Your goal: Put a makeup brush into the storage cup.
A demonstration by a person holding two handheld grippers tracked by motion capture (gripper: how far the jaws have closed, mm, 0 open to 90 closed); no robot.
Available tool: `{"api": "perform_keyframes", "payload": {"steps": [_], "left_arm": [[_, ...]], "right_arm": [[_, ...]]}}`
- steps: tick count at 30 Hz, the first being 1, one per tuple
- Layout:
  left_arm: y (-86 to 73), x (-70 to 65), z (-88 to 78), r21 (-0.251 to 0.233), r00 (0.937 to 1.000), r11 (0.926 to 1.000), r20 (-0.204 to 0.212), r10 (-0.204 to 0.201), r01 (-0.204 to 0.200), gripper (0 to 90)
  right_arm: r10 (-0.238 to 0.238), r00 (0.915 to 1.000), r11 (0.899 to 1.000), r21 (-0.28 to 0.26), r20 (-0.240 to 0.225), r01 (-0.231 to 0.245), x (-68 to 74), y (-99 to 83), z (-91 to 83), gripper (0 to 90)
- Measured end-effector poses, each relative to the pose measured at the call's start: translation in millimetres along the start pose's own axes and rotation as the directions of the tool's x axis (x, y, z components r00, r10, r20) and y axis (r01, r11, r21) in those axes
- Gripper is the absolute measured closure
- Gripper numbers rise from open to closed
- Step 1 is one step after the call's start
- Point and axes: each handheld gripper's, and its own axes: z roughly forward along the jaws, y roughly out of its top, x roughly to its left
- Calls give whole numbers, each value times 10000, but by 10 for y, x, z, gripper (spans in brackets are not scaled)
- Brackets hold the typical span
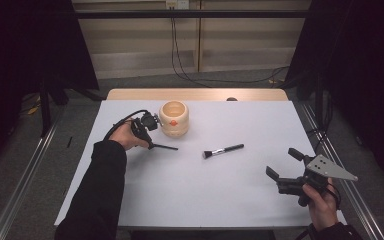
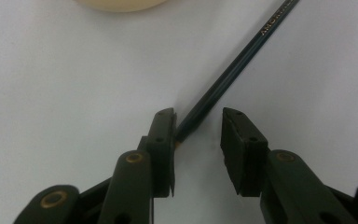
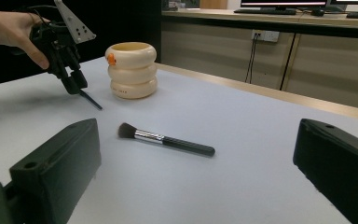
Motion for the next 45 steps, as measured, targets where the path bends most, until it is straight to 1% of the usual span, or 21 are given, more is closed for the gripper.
{"api": "perform_keyframes", "payload": {"steps": [3, 4, 7, 9, 11, 12, 17, 20, 23, 25, 28, 29, 30, 32, 33, 36, 37, 39, 40, 42, 45], "left_arm": [[2, -19, 0, 144, 9998, 9998, -171, 108, -106, 681], [1, -14, 1, 283, 9999, 9995, 66, 156, -157, 694], [-7, -23, 53, 712, 9995, 9970, 102, 285, -291, 738], [-11, -28, 53, 540, 9999, 9984, -42, 151, -149, 742], [-14, -13, 41, 628, 9996, 9977, 105, 255, -261, 736], [-9, -14, 25, 738, 9992, 9965, -48, 385, -380, 736], [55, -7, -81, 186, 9975, 9982, -415, 575, -568, 713], [51, 18, -76, -131, 9974, 9990, -587, 425, -433, 670], [35, 31, -53, -168, 9968, 9990, -688, 411, -424, 646], [38, 41, -72, -131, 9954, 9980, -741, 601, -612, 631], [41, 23, -70, -566, 9948, 9974, -941, 382, -436, 615], [46, 28, -68, -765, 9930, 9955, -1077, 474, -559, 583], [52, 46, -84, -514, 9904, 9951, -1138, 787, -850, 570], [57, 42, -55, -1102, 9897, 9918, -1342, 500, -650, 536], [63, 53, -55, -1135, 9883, 9903, -1386, 642, -802, 499], [85, 61, -16, -1425, 9873, 9866, -1483, 579, -792, 445], [90, 70, -7, -1386, 9839, 9860, -1648, 688, -922, 416], [87, 78, 11, -1324, 9844, 9875, -1640, 634, -857, 373], [85, 97, 19, -1358, 9843, 9862, -1613, 723, -947, 364], [77, 104, 36, -1586, 9864, 9844, -1561, 508, -758, 349], [75, 130, 35, -1705, 9878, 9825, -1476, 501, -754, 309]], "right_arm": [[14, 10000, 10000, 1, 1, -14, 0, 0, 0, 4], [19, 10000, 10000, 22, -11, -19, 1, 0, 0, 4], [49, 10000, 10000, 42, -7, -49, 1, 0, 2, 4], [20, 10000, 10000, 38, -13, -20, 1, -1, 0, 4], [20, 10000, 10000, 36, -14, -20, 1, -1, 0, 4], [18, 10000, 10000, 37, -18, -18, 0, -1, 0, 4], [2, 10000, 10000, 89, 20, -2, -6, -1, 6, 4], [18, 10000, 10000, 70, -26, -18, -3, -1, 4, 3], [38, 10000, 10000, 81, -11, -38, -4, -1, -2, 4], [45, 10000, 10000, 77, 20, -45, -9, -3, -4, 3], [46, 10000, 9999, 91, 21, -46, -10, -3, -4, 4], [39, 10000, 9999, 95, 7, -39, -7, -2, -2, 4], [33, 10000, 10000, 93, -20, -33, -3, -2, -3, 3], [40, 10000, 10000, 68, -25, -40, -1, -3, -2, 4], [42, 10000, 10000, 72, -1, -42, -2, -3, -4, 3], [36, 10000, 9999, 99, 0, -36, -6, -3, -3, 4], [32, 10000, 9999, 101, -11, -32, -7, -4, -3, 3], [37, 10000, 9999, 106, -9, -37, -7, -5, -5, 4], [39, 10000, 9999, 109, -24, -39, -8, -5, -6, 3], [42, 10000, 9999, 111, -49, -42, -12, -5, -6, 4], [50, 10000, 9999, 118, -26, -49, -8, -5, -4, 4]]}}
